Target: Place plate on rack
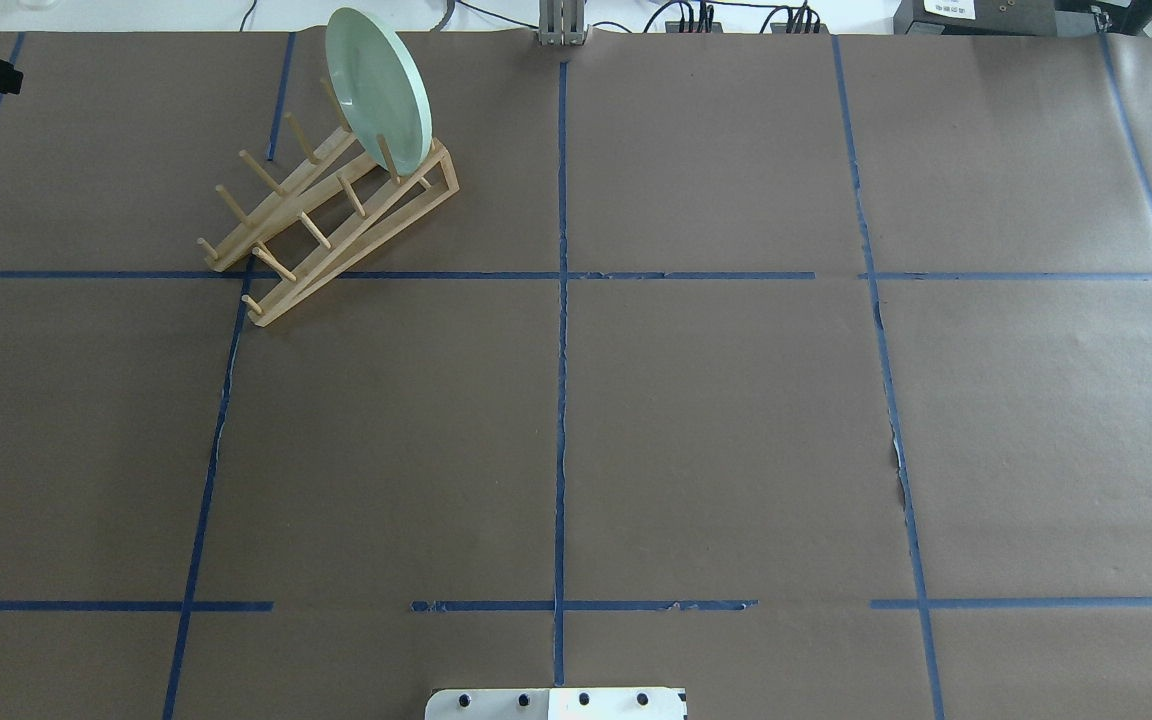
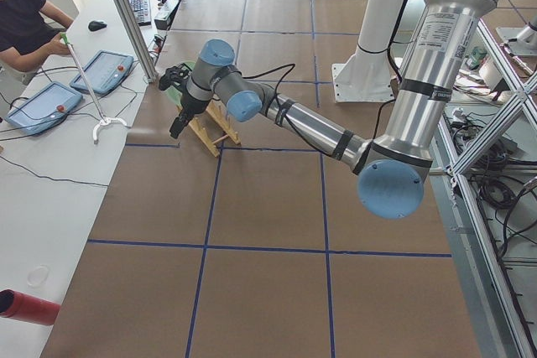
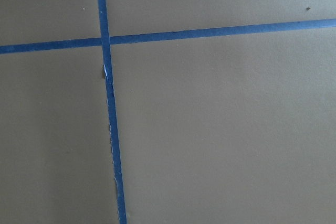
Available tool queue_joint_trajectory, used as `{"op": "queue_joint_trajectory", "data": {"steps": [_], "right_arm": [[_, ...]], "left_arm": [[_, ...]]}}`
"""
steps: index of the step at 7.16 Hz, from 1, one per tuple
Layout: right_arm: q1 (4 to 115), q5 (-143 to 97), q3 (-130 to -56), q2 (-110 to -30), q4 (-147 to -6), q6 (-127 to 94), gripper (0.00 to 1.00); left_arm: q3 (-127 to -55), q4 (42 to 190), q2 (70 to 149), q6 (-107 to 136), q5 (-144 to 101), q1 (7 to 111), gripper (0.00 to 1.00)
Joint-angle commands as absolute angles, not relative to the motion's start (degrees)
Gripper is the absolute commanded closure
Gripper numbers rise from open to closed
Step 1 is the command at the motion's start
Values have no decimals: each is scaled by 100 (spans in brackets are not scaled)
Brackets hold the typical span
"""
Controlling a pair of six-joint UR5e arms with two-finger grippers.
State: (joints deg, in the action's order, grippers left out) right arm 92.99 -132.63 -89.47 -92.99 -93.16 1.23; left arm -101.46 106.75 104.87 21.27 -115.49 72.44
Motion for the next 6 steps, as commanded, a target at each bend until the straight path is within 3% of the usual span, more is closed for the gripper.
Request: {"op": "queue_joint_trajectory", "data": {"steps": [1, 6], "right_arm": [[9299, -13263, -8947, -9299, -9316, 123, 0], [9299, -13263, -8947, -9299, -9316, 123, 0]], "left_arm": [[-9968, 10021, 10459, 1479, -11751, 7435, 0], [-9458, 9747, 9126, 18, -13505, 8603, 0]]}}
